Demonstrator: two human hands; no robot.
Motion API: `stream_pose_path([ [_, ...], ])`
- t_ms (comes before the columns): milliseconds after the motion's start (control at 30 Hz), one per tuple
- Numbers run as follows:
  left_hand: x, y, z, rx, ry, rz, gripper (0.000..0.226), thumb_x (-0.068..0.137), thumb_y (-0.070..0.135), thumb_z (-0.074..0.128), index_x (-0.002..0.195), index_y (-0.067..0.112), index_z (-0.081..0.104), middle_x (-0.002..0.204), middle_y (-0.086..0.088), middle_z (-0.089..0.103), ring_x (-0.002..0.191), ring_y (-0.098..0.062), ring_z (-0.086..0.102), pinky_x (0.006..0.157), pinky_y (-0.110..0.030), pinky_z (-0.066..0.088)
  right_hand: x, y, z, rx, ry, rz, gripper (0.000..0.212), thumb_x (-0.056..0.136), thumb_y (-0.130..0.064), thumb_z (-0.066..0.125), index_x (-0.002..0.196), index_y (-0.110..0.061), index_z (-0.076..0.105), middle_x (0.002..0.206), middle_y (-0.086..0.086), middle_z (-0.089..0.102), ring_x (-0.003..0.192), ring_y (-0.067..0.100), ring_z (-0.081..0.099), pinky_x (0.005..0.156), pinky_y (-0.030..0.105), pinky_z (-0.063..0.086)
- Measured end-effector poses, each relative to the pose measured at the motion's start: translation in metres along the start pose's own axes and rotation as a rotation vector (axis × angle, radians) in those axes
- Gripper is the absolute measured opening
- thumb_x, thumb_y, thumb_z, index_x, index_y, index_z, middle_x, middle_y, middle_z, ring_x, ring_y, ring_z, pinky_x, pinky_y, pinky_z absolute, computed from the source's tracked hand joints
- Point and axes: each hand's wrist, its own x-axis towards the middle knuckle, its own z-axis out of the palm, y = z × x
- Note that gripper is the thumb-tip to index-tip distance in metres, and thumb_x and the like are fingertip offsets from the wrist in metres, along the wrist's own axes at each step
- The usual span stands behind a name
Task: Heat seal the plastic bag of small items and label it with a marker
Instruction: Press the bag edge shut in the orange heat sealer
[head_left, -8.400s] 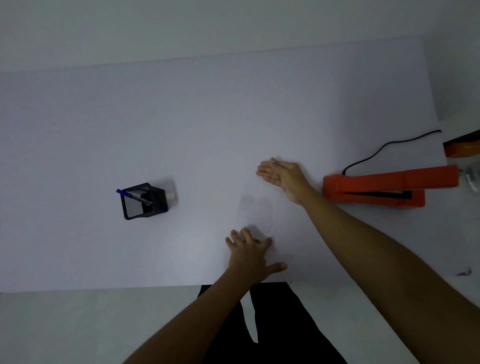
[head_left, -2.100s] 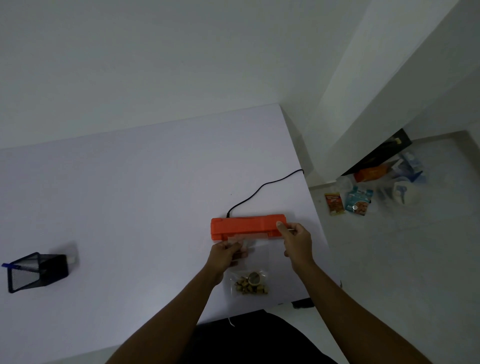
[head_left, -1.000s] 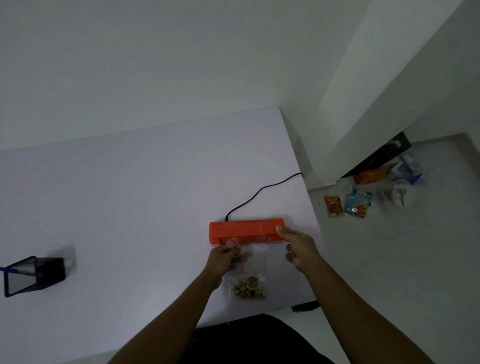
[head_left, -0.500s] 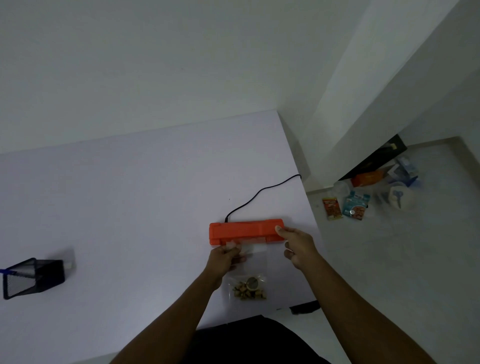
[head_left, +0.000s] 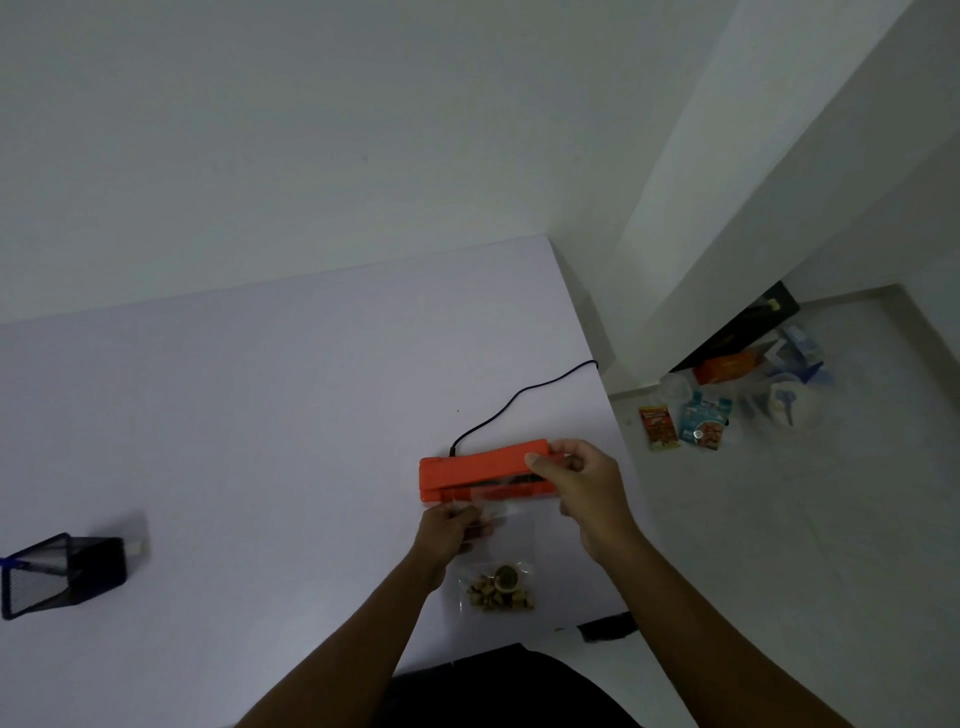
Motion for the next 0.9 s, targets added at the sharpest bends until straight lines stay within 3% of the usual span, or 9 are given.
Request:
stream_pose_path([
  [100, -0.003, 0.002, 0.001, 0.007, 0.001, 0.016, 0.016, 0.096, 0.018, 0.058, 0.096, 0.008, 0.07, 0.081, 0.0, 0.079, 0.079, -0.017, 0.074, 0.088, -0.042, 0.053, -0.027, -0.02, 0.024, -0.091, -0.045, -0.136, 0.03, 0.077, -0.023, 0.08, 0.1, -0.017, 0.061, 0.092, 0.0, 0.069, 0.08, 0.012, 0.067, 0.06, 0.017, 0.052],
  [200, -0.003, 0.001, 0.0, 0.041, 0.0, 0.039, 0.017, 0.095, 0.017, 0.058, 0.096, 0.006, 0.07, 0.086, -0.005, 0.078, 0.075, -0.016, 0.073, 0.082, -0.04, 0.054, -0.045, -0.029, 0.05, -0.127, -0.121, -0.194, 0.035, 0.078, -0.025, 0.079, 0.104, -0.02, 0.057, 0.088, -0.008, 0.069, 0.078, 0.005, 0.068, 0.061, 0.014, 0.054],
  [300, -0.003, 0.0, -0.002, 0.084, -0.002, 0.124, 0.015, 0.095, 0.012, 0.057, 0.098, 0.002, 0.068, 0.093, -0.019, 0.073, 0.082, -0.026, 0.071, 0.084, -0.05, 0.057, -0.053, -0.032, 0.071, -0.138, -0.184, -0.257, 0.037, 0.078, -0.028, 0.078, 0.107, -0.022, 0.055, 0.084, -0.005, 0.07, 0.075, 0.004, 0.069, 0.066, 0.017, 0.056],
  [400, -0.008, 0.0, -0.002, 0.103, -0.009, 0.234, 0.009, 0.096, 0.011, 0.057, 0.1, 0.013, 0.066, 0.102, -0.019, 0.07, 0.09, -0.025, 0.068, 0.084, -0.051, 0.057, -0.053, -0.033, 0.078, -0.165, -0.314, -0.306, 0.033, 0.082, -0.028, 0.075, 0.11, -0.025, 0.058, 0.086, -0.002, 0.073, 0.08, 0.007, 0.07, 0.076, 0.026, 0.06],
  [500, -0.005, -0.002, -0.001, 0.098, -0.01, 0.188, 0.012, 0.096, 0.014, 0.056, 0.099, 0.008, 0.067, 0.097, -0.019, 0.072, 0.087, -0.026, 0.07, 0.083, -0.051, 0.058, -0.05, -0.033, 0.07, -0.167, -0.384, -0.341, 0.025, 0.089, -0.024, 0.068, 0.113, -0.024, 0.062, 0.088, 0.001, 0.074, 0.083, 0.01, 0.071, 0.077, 0.026, 0.06],
  [633, -0.008, 0.0, 0.002, 0.069, 0.021, 0.081, 0.019, 0.098, 0.019, 0.053, 0.097, 0.009, 0.068, 0.089, -0.006, 0.077, 0.076, -0.015, 0.074, 0.07, -0.031, 0.055, -0.024, -0.02, 0.038, -0.16, -0.24, -0.322, 0.016, 0.095, -0.013, 0.057, 0.105, -0.022, 0.066, 0.083, -0.002, 0.071, 0.078, 0.008, 0.069, 0.066, 0.019, 0.055],
  [767, -0.01, -0.001, 0.003, 0.066, 0.043, 0.108, 0.021, 0.1, 0.018, 0.049, 0.101, 0.009, 0.068, 0.091, -0.007, 0.078, 0.08, -0.017, 0.074, 0.067, -0.027, 0.053, 0.019, 0.02, 0.001, -0.361, 0.008, -0.318, 0.022, 0.095, -0.011, 0.054, 0.11, -0.018, 0.069, 0.096, 0.0, 0.071, 0.086, 0.012, 0.065, 0.08, 0.028, 0.054],
  [900, -0.011, -0.002, 0.005, 0.055, 0.065, 0.136, 0.022, 0.1, 0.015, 0.046, 0.104, 0.008, 0.067, 0.095, -0.01, 0.077, 0.082, -0.02, 0.074, 0.062, -0.023, 0.052, 0.039, 0.055, -0.014, -0.525, 0.007, -0.271, 0.033, 0.096, -0.01, 0.052, 0.127, -0.013, 0.063, 0.119, 0.009, 0.068, 0.102, 0.017, 0.063, 0.087, 0.021, 0.047],
])
